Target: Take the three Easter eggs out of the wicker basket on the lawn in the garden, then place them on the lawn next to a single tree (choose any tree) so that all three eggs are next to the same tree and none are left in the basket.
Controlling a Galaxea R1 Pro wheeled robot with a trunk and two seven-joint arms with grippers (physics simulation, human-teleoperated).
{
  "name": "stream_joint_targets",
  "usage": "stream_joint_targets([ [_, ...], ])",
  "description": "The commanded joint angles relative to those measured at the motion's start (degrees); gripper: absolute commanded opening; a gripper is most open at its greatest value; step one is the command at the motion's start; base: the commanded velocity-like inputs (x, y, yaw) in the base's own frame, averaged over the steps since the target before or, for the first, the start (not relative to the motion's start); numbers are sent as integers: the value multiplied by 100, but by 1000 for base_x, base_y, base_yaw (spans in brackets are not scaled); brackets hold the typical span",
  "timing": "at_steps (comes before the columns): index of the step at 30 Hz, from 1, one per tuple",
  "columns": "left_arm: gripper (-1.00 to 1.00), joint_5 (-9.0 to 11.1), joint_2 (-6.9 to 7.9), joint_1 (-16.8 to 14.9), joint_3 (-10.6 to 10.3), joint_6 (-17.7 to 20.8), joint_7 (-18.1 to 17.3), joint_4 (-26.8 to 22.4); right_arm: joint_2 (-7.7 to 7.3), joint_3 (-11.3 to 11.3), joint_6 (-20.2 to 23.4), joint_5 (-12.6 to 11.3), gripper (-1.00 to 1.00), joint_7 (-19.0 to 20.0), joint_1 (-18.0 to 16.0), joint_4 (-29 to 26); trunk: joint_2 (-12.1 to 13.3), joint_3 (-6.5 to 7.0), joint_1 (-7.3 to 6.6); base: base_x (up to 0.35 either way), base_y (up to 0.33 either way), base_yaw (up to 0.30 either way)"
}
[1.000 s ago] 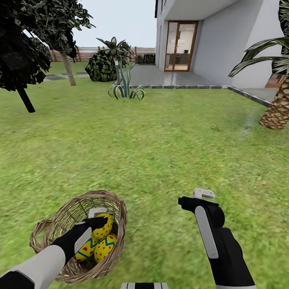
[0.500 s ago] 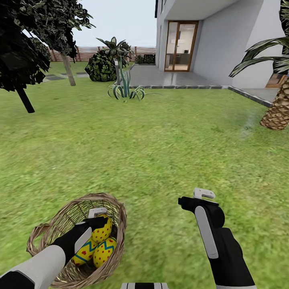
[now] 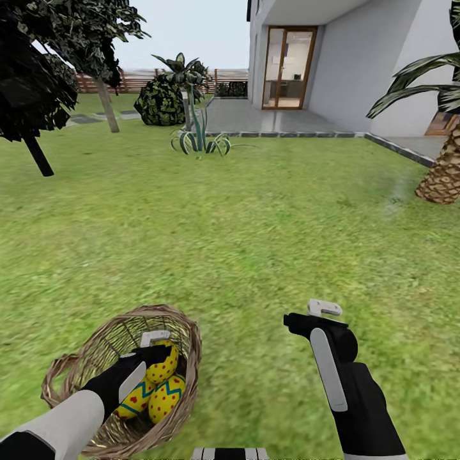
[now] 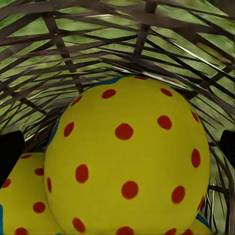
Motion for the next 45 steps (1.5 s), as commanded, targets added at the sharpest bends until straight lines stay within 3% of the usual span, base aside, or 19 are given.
stream_joint_targets([
  [1,100,52,7,-1,-48,26,44,-19,0,5,15,-57,100,-60,-4,-5,-4,-28,1,0,0,0],
  [18,100,89,15,-1,-40,104,70,-10,0,0,16,-56,100,-60,-4,-5,-6,-72,6,0,0,0],
  [23,100,91,9,-1,-39,131,52,-10,0,0,14,-57,100,-60,-4,-5,-13,-183,19,0,0,0],
  [45,100,99,7,-1,-39,331,39,-10,0,0,20,-57,100,-60,-4,-5,-20,-293,32,0,0,0],
])
